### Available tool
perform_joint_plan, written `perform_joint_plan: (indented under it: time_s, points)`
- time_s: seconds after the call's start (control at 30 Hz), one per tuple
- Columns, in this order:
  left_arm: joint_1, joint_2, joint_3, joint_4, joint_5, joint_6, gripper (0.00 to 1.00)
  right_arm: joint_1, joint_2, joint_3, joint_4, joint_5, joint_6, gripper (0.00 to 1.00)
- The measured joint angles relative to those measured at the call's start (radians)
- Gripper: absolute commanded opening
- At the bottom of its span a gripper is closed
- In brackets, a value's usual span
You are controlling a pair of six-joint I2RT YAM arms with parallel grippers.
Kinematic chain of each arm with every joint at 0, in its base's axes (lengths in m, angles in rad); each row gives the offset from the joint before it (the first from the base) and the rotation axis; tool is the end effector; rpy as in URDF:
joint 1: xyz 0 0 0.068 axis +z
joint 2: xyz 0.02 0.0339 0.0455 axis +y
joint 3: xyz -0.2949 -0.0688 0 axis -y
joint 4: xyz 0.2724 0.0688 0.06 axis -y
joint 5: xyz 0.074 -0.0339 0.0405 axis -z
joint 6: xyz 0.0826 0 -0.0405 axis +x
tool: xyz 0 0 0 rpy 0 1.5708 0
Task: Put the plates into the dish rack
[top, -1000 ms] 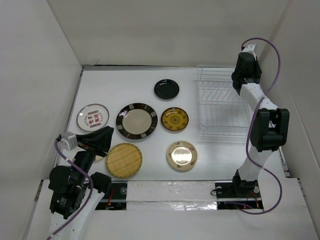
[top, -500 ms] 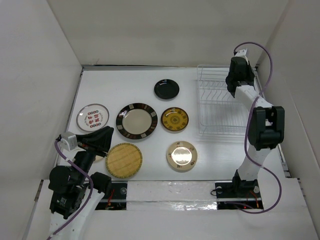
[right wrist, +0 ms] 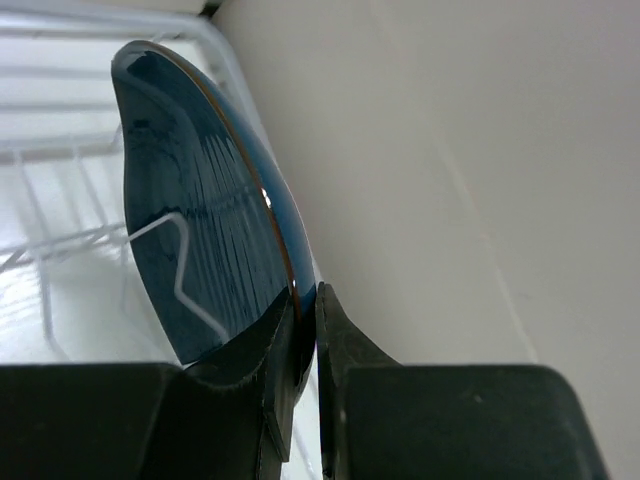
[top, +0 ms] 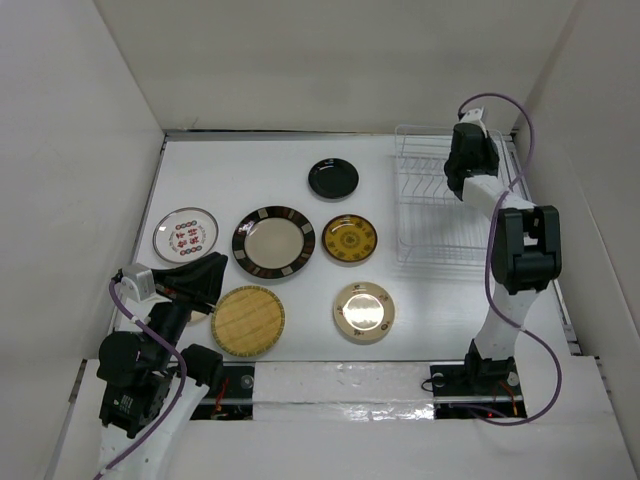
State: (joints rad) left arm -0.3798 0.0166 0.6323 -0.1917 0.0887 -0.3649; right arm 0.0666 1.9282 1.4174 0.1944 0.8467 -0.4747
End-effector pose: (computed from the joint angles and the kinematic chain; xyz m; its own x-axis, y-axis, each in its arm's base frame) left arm 0.0487 -0.0273 0.3890 0.1984 -0.4619 -0.8644 0.5514 0.7818 -0.2912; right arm 0.5154 -0.0276 0.2689 -0.5807 -0.3422 -0.7387 0.4507 0.6206 -0.6417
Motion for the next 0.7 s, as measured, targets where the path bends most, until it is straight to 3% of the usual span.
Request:
perform_joint_plan:
  time_s: [0.17, 0.27, 0.3, 0.37, 0.4, 0.6, 0.7]
  points:
    - [0.000, 0.000, 0.000, 0.000, 0.000, 0.000, 0.20, 0.007, 0.041, -0.022, 0.004, -0.021, -0.004, 0.07]
    - [0.000, 0.000, 0.000, 0.000, 0.000, 0.000, 0.20, 0.007, 0.037, -0.023, 0.001, -0.021, 0.009, 0.22]
    - [0.000, 0.000, 0.000, 0.000, 0.000, 0.000, 0.20, 0.007, 0.036, -0.023, -0.002, -0.020, 0.018, 0.35]
    - [0.000, 0.000, 0.000, 0.000, 0.000, 0.000, 0.20, 0.007, 0.036, -0.022, -0.015, -0.022, 0.050, 0.47]
    - [0.000, 0.000, 0.000, 0.000, 0.000, 0.000, 0.20, 0.007, 0.036, -0.022, -0.033, -0.023, 0.065, 0.58]
    - [0.000, 0.000, 0.000, 0.000, 0.000, -0.001, 0.20, 0.007, 0.030, 0.039, -0.156, -0.024, 0.190, 0.80]
    - [0.000, 0.001, 0.000, 0.000, 0.000, -0.001, 0.20, 0.007, -0.003, 0.101, -0.225, -0.047, 0.275, 0.83]
